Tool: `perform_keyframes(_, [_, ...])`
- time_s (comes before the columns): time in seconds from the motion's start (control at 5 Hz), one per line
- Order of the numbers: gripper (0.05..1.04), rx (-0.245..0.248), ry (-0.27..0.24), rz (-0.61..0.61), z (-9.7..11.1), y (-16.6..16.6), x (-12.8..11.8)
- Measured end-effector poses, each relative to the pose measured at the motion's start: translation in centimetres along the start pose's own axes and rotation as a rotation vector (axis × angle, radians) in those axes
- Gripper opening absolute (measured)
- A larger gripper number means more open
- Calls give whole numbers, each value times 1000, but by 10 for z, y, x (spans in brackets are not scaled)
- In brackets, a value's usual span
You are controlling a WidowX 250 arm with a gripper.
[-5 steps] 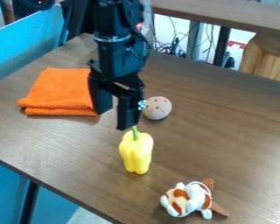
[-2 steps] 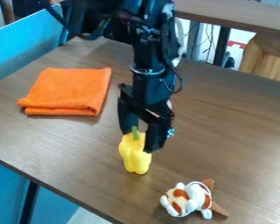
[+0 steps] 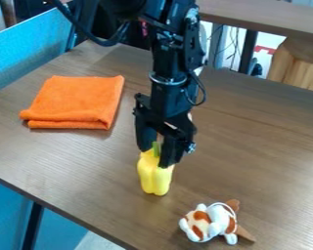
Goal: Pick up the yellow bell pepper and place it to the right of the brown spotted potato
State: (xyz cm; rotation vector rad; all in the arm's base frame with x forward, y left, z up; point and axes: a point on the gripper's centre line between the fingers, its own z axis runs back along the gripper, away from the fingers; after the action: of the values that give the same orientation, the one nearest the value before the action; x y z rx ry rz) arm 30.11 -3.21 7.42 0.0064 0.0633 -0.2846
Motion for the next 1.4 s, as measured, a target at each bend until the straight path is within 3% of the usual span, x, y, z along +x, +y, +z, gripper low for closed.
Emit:
perform_keyframes(0.2, [460,-8,-6,-2,1,0,1])
perform_keyframes(0.4, [292,-17,-2,-5,2,-1,1])
perform_keyframes(0.8, [241,-37,2,-26,7,2,1])
perform_keyframes(1.0, [228,-58,-83,-61,36,7,23])
perform_keyframes(1.2, [228,-70,-92,-83,48,13,49])
perform_keyframes(1.4, [228,-88,-63,-124,40,14,82])
